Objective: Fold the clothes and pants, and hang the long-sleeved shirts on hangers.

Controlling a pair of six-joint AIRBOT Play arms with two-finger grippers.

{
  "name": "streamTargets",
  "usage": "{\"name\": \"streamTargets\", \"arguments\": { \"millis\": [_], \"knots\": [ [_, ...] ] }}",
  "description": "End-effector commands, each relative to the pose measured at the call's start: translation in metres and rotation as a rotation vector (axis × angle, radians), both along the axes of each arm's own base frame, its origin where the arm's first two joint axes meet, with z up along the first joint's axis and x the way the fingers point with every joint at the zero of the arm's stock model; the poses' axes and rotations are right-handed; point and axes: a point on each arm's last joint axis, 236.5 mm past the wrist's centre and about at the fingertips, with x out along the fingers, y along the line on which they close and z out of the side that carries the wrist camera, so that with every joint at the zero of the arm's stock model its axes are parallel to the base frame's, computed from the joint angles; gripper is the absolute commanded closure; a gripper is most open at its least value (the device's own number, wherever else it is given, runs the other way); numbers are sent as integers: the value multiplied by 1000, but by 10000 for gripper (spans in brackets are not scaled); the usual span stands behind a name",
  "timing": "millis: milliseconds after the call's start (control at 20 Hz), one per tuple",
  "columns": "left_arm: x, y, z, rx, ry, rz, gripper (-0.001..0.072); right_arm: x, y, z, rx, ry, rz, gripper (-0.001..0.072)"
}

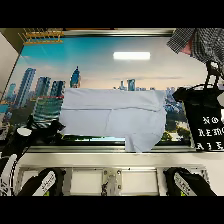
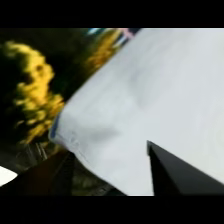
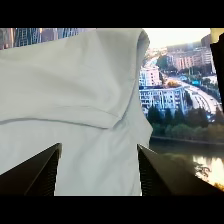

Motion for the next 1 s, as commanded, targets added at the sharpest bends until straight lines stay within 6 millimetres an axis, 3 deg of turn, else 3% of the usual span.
{"name": "streamTargets", "arguments": {
  "millis": [0,100,200,350,500,700,950],
  "knots": [
    [24,-18,-1,12,-16,-47,463,-7,1,-6,4,33,3,197],
    [32,-25,2,20,-17,-95,702,-22,-5,-22,4,109,-2,197],
    [36,-28,8,15,-25,-111,702,-54,-15,-53,26,250,-30,197],
    [35,-30,19,32,-64,-166,702,-121,-20,-119,118,502,-100,195],
    [38,-30,31,48,-106,-187,702,-162,10,-172,272,620,-151,196],
    [39,-30,33,49,-113,-186,702,-176,63,-205,445,620,-173,197],
    [39,-30,33,51,-115,-185,702,-183,93,-213,436,623,-86,198]
  ]
}}
